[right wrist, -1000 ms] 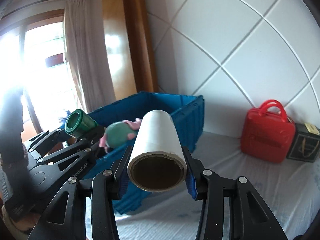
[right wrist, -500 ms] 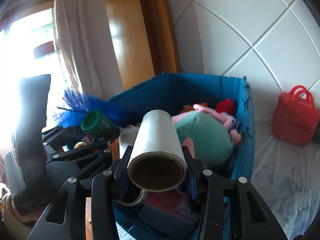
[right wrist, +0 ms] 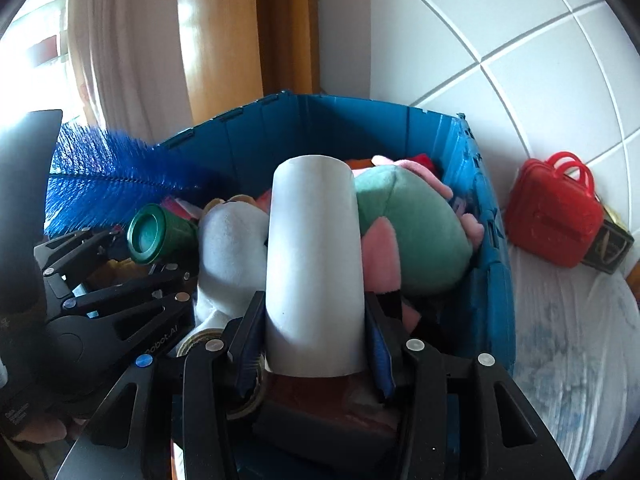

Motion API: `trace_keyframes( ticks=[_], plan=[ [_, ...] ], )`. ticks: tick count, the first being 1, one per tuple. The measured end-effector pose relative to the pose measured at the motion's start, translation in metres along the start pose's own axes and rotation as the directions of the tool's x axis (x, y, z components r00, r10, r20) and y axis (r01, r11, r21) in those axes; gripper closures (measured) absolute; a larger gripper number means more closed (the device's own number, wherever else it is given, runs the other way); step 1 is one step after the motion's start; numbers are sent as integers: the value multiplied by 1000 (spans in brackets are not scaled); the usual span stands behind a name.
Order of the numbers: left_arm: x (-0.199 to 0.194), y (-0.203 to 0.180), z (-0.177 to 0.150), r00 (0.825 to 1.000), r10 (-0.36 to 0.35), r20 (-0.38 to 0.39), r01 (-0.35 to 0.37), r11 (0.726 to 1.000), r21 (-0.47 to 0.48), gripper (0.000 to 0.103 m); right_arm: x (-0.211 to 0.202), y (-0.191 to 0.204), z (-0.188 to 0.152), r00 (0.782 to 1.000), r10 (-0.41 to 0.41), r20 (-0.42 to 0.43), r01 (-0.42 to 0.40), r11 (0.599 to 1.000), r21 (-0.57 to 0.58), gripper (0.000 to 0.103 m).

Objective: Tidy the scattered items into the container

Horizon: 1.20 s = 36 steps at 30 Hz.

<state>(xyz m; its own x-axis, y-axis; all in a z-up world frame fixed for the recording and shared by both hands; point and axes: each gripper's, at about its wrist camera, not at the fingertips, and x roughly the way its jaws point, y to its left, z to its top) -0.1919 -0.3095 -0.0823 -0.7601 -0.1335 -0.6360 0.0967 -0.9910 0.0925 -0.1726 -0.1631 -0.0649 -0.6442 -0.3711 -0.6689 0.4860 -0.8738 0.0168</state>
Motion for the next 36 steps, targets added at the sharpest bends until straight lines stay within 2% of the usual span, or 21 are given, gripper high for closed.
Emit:
trace_keyframes(
  ticks=[2,4,5,6,7,9,11,13,14,15,18,21,26,32,36],
  plan=[
    [-2,3,-2,1000,7,0,-7,1000,-13,49,1,2,-1,1000,-11,-2,11,1000,-4,57],
    [-3,7,-3,1000,12,-1,-13,1000,-25,30,-1,2,-3,1000,-19,-2,19,1000,-2,55],
    [-4,9,-3,1000,16,1,-16,999,-28,27,-2,3,-3,1000,-23,1,23,1000,-1,53],
    [-6,11,-4,1000,15,5,-15,999,-32,25,-6,3,-4,999,-32,10,32,999,-1,44],
    [-9,12,-4,1000,10,9,-9,999,-38,23,-11,3,-5,999,-45,23,44,999,3,30],
    [-19,15,-6,1000,12,25,-10,999,-46,20,-26,0,-6,998,-40,54,39,999,17,17],
    [-33,13,-6,998,26,50,-23,999,-46,18,-41,-5,-5,995,-45,88,43,999,26,17],
    [-50,10,-7,997,26,66,-23,998,-51,0,-60,-10,-6,992,-47,118,43,999,31,14],
    [-60,8,-8,996,28,80,-24,998,-58,0,-71,-14,-7,990,-51,131,47,998,34,10],
    [-72,6,-10,995,31,96,-25,997,-67,0,-83,-18,-10,988,-57,144,53,998,37,0],
    [-103,2,-17,992,40,116,-27,994,-109,0,-117,-29,-18,981,-74,180,68,997,38,0],
    [-129,-8,-24,995,26,97,-10,987,-157,0,-149,-44,-31,978,-112,174,106,993,42,0],
    [-165,-38,-35,997,22,80,-9,989,-150,0,-183,-65,-47,982,-115,147,105,992,71,0],
    [-199,-50,-33,995,-59,84,72,985,-159,0,-214,-66,-57,983,-109,150,98,992,78,0],
    [-216,-59,-32,996,-7,94,18,993,-117,0,-228,-64,-66,982,-115,153,101,990,97,0]
  ],
)
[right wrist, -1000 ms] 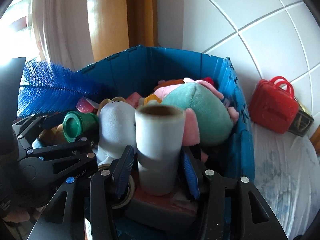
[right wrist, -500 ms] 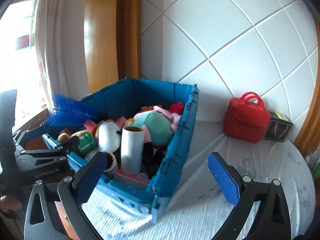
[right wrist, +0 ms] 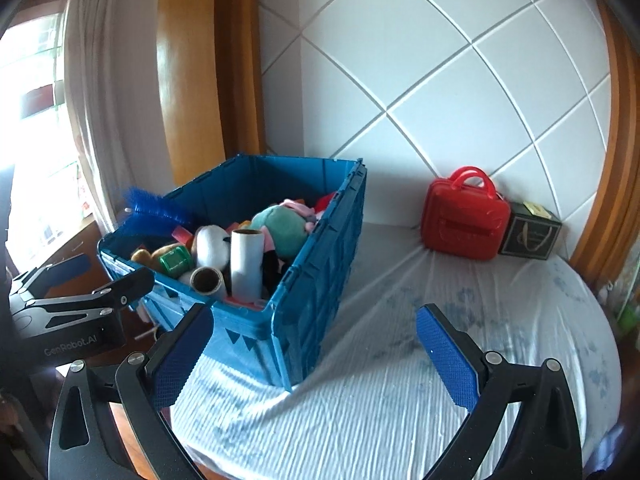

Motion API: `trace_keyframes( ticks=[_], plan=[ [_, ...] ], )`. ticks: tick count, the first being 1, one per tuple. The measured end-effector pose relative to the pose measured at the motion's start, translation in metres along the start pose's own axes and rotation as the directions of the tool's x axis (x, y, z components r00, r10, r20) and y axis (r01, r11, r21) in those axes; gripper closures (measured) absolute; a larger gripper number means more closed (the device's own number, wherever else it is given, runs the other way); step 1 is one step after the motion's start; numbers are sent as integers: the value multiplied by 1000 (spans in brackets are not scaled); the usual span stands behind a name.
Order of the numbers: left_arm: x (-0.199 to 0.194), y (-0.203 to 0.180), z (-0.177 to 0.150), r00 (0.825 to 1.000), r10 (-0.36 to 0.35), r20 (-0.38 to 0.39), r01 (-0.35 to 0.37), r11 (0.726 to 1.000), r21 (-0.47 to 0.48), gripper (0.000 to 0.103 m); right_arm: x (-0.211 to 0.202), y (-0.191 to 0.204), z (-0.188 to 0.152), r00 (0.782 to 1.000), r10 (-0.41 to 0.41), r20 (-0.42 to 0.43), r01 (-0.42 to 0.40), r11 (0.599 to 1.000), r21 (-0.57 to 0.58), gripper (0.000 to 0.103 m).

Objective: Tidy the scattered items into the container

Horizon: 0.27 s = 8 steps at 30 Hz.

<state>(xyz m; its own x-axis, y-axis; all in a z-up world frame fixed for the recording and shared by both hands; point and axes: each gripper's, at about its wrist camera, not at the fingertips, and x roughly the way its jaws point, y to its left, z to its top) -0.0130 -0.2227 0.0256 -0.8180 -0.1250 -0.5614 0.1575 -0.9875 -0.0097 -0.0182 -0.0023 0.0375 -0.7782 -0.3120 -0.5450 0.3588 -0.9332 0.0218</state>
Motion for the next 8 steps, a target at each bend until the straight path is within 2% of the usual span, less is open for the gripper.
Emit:
trace_keyframes(
  ticks=[8],
  plan=[
    [-26,-5,-10,1000,-6,28,5,1000,17,0,-18,3,-9,1000,-21,11,21,1000,23,0]
  ],
)
